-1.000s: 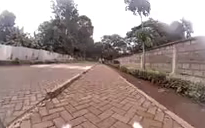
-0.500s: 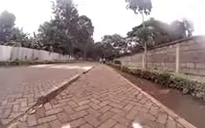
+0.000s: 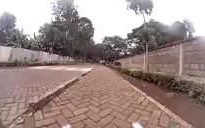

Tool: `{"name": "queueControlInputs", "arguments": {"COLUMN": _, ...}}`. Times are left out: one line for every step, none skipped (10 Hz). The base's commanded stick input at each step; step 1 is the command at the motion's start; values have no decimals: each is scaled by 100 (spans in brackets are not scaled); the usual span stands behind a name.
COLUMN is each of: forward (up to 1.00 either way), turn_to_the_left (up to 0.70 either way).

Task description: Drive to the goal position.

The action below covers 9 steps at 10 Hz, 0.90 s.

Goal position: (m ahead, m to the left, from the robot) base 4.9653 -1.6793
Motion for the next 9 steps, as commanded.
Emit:
{"name": "queueControlInputs", "arguments": {"forward": 50, "turn_to_the_left": 0}}
{"name": "queueControlInputs", "arguments": {"forward": 50, "turn_to_the_left": 0}}
{"name": "queueControlInputs", "arguments": {"forward": 50, "turn_to_the_left": 0}}
{"name": "queueControlInputs", "arguments": {"forward": 50, "turn_to_the_left": 0}}
{"name": "queueControlInputs", "arguments": {"forward": 50, "turn_to_the_left": 0}}
{"name": "queueControlInputs", "arguments": {"forward": 50, "turn_to_the_left": 0}}
{"name": "queueControlInputs", "arguments": {"forward": 50, "turn_to_the_left": 0}}
{"name": "queueControlInputs", "arguments": {"forward": 50, "turn_to_the_left": 0}}
{"name": "queueControlInputs", "arguments": {"forward": 50, "turn_to_the_left": 0}}
